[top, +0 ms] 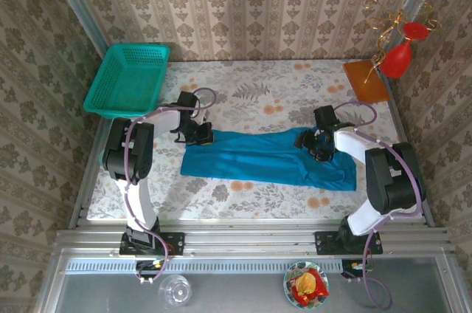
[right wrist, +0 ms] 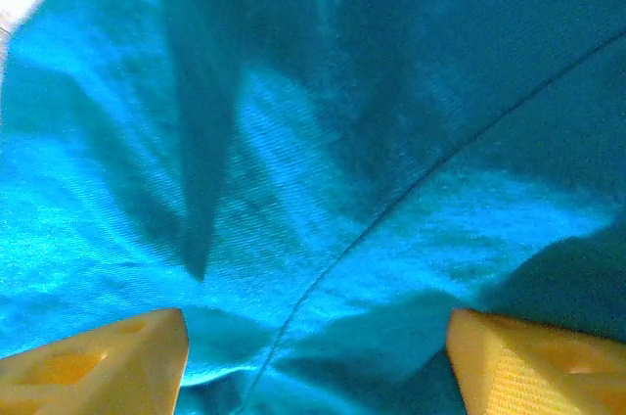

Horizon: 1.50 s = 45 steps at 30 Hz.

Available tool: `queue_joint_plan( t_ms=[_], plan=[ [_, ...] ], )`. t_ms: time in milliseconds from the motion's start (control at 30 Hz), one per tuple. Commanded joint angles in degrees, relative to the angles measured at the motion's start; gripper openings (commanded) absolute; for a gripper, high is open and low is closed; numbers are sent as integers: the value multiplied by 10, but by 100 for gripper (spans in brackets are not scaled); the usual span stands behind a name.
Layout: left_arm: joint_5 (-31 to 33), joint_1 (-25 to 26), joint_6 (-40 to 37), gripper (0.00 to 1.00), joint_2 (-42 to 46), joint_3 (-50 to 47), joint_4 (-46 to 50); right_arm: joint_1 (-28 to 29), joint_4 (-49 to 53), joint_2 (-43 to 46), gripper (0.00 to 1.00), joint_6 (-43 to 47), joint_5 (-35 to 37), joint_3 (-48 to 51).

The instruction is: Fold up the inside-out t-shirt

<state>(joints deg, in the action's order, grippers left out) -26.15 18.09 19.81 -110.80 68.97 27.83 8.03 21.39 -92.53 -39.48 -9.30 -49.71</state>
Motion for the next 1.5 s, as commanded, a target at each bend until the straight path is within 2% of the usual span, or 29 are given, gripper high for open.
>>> queue_joint_plan(
  t_ms=[0,233,367,533,800,900,967,1033,1167,1467],
  plan=[
    [11,-16,9,1,28,-40,-9,-5,-24,-62,73,29,-22,-38],
    [19,-25,27,4,107,-154,-31,-4,8,-195,73,77,-53,-205],
    [32,-41,39,6,130,-199,-47,2,26,-235,71,77,-72,-257],
    [30,-107,49,7,138,-216,-64,4,23,-195,69,47,-51,-191],
    [43,-158,31,7,88,-142,-36,21,-20,-78,69,-5,-58,-37],
    [59,-173,28,7,76,-112,-32,17,19,-39,69,38,-44,-44],
    [45,-175,20,7,66,-88,-31,10,78,-31,68,91,-21,-77],
    [25,-172,15,9,68,-66,-29,4,150,-36,68,153,21,-117],
    [16,-160,11,13,113,-57,-14,-9,230,-55,67,224,105,-163],
    [40,-100,16,15,174,-114,42,-30,296,-147,69,331,96,-268]
  ],
)
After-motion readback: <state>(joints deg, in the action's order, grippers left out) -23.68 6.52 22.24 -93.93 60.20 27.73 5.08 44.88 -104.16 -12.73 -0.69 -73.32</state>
